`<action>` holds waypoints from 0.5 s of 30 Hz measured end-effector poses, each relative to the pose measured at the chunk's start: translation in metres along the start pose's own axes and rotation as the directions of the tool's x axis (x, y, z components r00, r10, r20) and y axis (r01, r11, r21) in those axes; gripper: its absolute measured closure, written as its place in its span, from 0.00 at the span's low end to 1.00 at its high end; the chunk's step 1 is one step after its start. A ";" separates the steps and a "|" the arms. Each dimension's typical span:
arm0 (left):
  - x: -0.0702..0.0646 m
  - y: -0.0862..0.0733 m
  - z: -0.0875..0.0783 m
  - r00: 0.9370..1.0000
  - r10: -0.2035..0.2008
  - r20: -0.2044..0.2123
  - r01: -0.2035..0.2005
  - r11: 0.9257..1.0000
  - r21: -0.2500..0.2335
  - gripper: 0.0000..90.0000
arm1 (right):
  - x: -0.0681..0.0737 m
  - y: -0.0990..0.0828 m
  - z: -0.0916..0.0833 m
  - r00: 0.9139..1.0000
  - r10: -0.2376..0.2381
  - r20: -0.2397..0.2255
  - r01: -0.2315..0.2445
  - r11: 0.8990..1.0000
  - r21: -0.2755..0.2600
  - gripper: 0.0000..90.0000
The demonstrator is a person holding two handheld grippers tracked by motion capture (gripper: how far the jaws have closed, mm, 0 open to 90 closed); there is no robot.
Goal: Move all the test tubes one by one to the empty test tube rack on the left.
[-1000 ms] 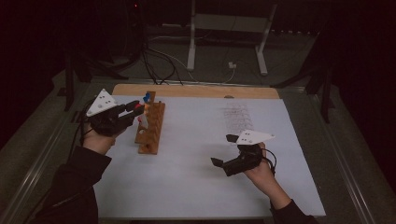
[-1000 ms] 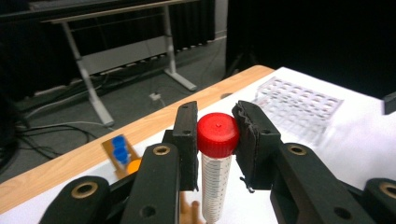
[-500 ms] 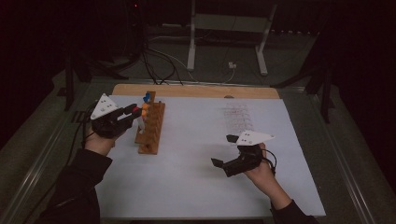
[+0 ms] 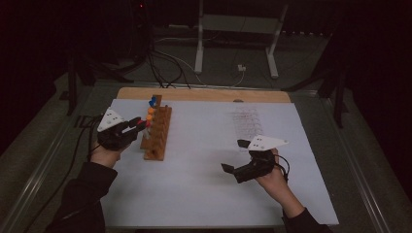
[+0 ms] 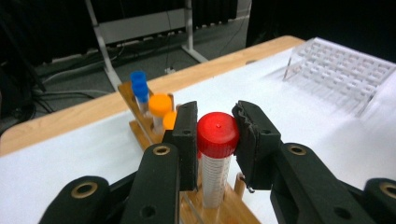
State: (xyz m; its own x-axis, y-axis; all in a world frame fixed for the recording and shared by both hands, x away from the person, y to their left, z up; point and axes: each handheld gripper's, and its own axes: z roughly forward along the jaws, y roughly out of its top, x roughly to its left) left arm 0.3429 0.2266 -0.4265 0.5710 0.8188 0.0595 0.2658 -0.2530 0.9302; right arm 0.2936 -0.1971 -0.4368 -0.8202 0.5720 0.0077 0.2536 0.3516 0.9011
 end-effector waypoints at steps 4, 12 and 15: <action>-0.003 -0.006 0.005 1.000 0.015 -0.003 -0.015 0.999 0.031 0.80 | -0.002 0.000 -0.001 1.000 0.005 0.000 -0.005 1.000 -0.005 0.00; -0.006 -0.011 0.010 0.999 0.038 -0.014 -0.036 0.996 0.076 0.80 | -0.004 -0.001 -0.001 1.000 0.009 0.001 -0.009 1.000 -0.006 0.00; -0.007 -0.010 0.012 0.998 0.057 -0.017 -0.055 0.993 0.107 0.80 | -0.004 -0.001 -0.002 1.000 0.009 0.001 -0.009 1.000 -0.007 0.00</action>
State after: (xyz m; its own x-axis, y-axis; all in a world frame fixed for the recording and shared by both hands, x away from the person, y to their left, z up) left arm 0.3453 0.2171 -0.4410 0.5722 0.8115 0.1186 0.3152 -0.3511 0.8817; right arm 0.2955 -0.2008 -0.4368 -0.8172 0.5762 0.0150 0.2574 0.3415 0.9039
